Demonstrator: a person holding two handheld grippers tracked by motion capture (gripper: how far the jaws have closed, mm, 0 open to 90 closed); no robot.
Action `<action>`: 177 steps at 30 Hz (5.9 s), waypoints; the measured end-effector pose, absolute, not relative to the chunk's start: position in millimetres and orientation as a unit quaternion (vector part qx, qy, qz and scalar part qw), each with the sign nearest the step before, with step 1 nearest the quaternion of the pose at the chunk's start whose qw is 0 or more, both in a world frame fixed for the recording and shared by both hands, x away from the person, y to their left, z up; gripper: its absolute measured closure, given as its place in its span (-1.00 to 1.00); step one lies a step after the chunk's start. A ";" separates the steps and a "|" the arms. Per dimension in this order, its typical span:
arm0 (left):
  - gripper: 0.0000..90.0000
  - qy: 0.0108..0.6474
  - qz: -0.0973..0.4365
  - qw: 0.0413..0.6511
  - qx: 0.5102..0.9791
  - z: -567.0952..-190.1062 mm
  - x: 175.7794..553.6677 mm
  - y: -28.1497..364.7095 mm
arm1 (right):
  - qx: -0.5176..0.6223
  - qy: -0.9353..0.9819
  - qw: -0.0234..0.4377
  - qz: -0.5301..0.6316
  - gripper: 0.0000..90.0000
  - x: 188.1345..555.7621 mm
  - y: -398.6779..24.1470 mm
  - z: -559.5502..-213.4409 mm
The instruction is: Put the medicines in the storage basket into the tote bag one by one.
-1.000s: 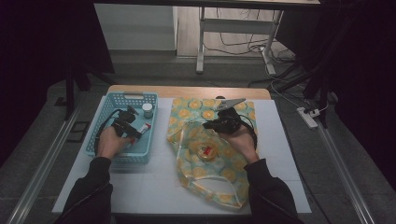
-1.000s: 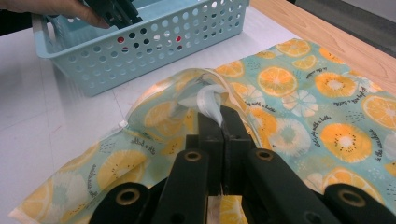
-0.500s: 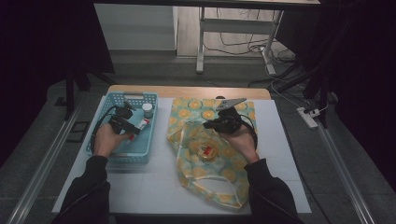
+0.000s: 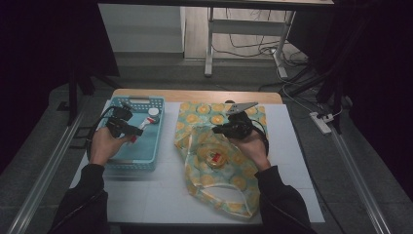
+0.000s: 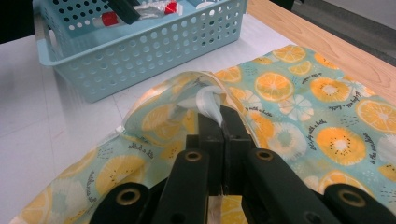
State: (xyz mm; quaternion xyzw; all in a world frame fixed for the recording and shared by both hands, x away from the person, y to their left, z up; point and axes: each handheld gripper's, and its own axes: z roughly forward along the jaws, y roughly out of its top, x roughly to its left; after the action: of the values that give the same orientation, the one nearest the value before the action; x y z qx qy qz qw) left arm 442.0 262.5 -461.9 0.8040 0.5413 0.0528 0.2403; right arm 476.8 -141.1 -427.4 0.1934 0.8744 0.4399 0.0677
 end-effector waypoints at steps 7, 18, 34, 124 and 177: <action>0.63 0.528 0.054 0.271 0.803 -449.6 431.9 264.2 | 0.194 0.873 0.068 0.442 0.99 476.0 -140.8 -426.1; 0.63 0.494 0.048 0.310 0.811 -431.6 413.0 250.3 | 0.194 0.873 0.067 0.443 0.99 475.2 -141.2 -424.4; 0.63 0.436 0.011 0.330 0.837 -424.2 392.4 210.3 | 0.195 0.871 0.072 0.446 0.99 475.4 -142.0 -423.7; 0.63 0.364 0.038 0.306 0.879 -486.2 447.2 26.8 | 0.202 0.866 0.086 0.448 0.99 472.8 -138.7 -422.8; -0.93 0.409 0.058 0.375 0.830 -438.0 429.8 159.8 | 0.197 0.868 0.080 0.448 0.98 471.0 -137.9 -421.4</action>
State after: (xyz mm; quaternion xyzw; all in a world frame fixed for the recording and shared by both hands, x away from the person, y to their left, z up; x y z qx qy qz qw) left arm 429.8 159.8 -438.0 0.8296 0.4094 0.0579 0.3751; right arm 471.0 -137.9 -421.4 0.1966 0.8684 0.4483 0.0795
